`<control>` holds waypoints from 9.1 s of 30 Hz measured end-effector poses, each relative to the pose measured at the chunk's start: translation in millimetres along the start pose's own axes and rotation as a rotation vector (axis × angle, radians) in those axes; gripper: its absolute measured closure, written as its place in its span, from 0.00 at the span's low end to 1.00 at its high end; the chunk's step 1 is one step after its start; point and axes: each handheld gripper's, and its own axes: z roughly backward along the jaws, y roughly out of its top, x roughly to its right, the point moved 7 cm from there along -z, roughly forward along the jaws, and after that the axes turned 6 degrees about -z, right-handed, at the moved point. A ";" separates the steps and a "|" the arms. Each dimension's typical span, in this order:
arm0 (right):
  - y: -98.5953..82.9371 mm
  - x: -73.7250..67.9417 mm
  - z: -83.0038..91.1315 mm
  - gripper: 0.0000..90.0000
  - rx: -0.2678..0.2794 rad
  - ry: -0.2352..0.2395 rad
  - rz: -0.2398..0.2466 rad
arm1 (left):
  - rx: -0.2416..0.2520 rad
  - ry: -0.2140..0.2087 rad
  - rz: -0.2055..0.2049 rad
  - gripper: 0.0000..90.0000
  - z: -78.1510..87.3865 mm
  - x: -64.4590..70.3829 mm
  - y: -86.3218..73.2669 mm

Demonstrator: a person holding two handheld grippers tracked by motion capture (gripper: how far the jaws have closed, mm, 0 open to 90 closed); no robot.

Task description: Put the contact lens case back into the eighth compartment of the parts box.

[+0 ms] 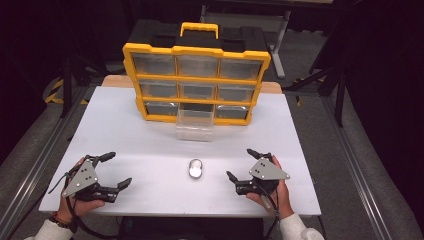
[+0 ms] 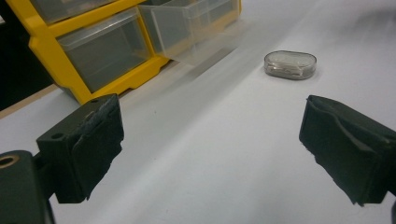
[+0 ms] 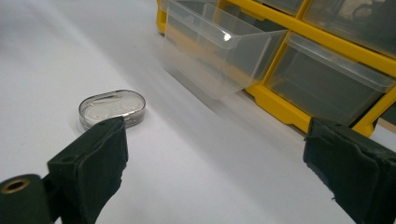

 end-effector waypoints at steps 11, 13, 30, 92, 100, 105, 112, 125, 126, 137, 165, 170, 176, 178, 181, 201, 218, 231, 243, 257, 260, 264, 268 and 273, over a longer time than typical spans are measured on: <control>5.1 -5.8 -11.1 0.09 -0.067 0.083 -0.005 | -0.013 -0.014 0.000 0.10 1.9 1.4 -4.3; 7.2 -7.9 -18.3 0.09 -0.094 0.122 -0.014 | -0.016 -0.014 0.001 0.10 2.4 1.3 -5.1; 17.0 -46.0 -76.3 0.08 -0.246 0.291 0.054 | -0.030 -0.012 0.012 0.07 3.4 1.6 -9.5; 15.4 -64.1 -107.5 0.32 -0.280 0.328 0.107 | -0.026 -0.039 0.003 0.07 0.9 4.9 -10.1; 26.6 -59.6 -100.0 0.32 -0.220 0.288 0.108 | -0.025 -0.038 0.004 0.07 1.2 4.7 -10.0; 33.5 -56.7 -94.8 0.32 -0.194 0.276 0.110 | -0.030 -0.037 -0.003 0.07 1.1 5.0 -10.3; 43.2 -49.6 -88.8 0.32 -0.156 0.245 0.112 | -0.027 -0.038 0.003 0.07 1.6 4.8 -10.2; 72.2 -28.5 -79.3 0.32 -0.068 0.167 0.103 | -0.020 -0.041 0.011 0.07 1.8 5.0 -9.9; 75.2 -26.9 -78.8 0.32 -0.060 0.161 0.105 | -0.020 -0.041 0.012 0.07 1.8 5.0 -10.1; 97.8 -16.4 -82.6 0.32 0.003 0.119 0.125 | -0.021 -0.042 0.011 0.07 1.3 5.0 -10.3; 116.1 16.1 -124.6 0.32 -0.012 0.017 0.127 | -0.030 -0.047 0.013 0.08 -1.2 5.2 -12.1; 114.6 19.6 -129.6 0.32 -0.020 0.012 0.118 | -0.031 -0.049 0.015 0.08 -1.8 5.6 -12.5; 110.2 25.9 -136.8 0.32 -0.030 0.006 0.080 | -0.030 -0.046 0.014 0.09 -1.6 5.3 -12.6; 108.4 26.8 -138.4 0.32 -0.038 0.011 0.070 | -0.031 -0.047 0.014 0.09 -1.7 5.3 -12.7; 106.2 27.4 -141.5 0.32 -0.046 0.010 0.068 | -0.033 -0.049 0.014 0.09 -2.0 5.5 -12.9; 98.4 25.9 -151.6 0.32 -0.085 0.007 0.063 | -0.035 -0.056 0.015 0.09 -2.2 6.1 -13.5; 94.9 28.9 -155.2 0.32 -0.096 -0.005 0.050 | -0.040 -0.057 0.017 0.09 -3.0 6.7 -14.0; 92.4 30.5 -158.6 0.31 -0.088 -0.014 0.028 | -0.040 -0.062 0.017 0.09 -3.0 7.1 -14.1; 96.5 31.2 -154.7 0.31 -0.066 -0.025 0.030 | -0.041 -0.060 0.016 0.09 -3.1 6.9 -14.3; 105.5 30.3 -141.6 0.29 -0.039 -0.028 0.047 | -0.042 -0.054 0.012 0.09 -2.2 6.3 -13.8; 107.2 29.2 -139.2 0.29 -0.040 -0.032 0.062 | -0.044 -0.054 0.011 0.09 -2.3 6.2 -14.0; 110.1 29.1 -135.3 0.28 -0.027 -0.035 0.064 | -0.044 -0.053 0.010 0.10 -2.2 6.2 -14.0; 111.6 28.7 -131.9 0.28 -0.025 -0.032 0.064 | -0.045 -0.052 0.012 0.10 -2.3 6.2 -14.2; 113.1 27.6 -128.2 0.26 -0.021 -0.028 0.064 | -0.046 -0.053 0.011 0.10 -2.5 6.4 -14.2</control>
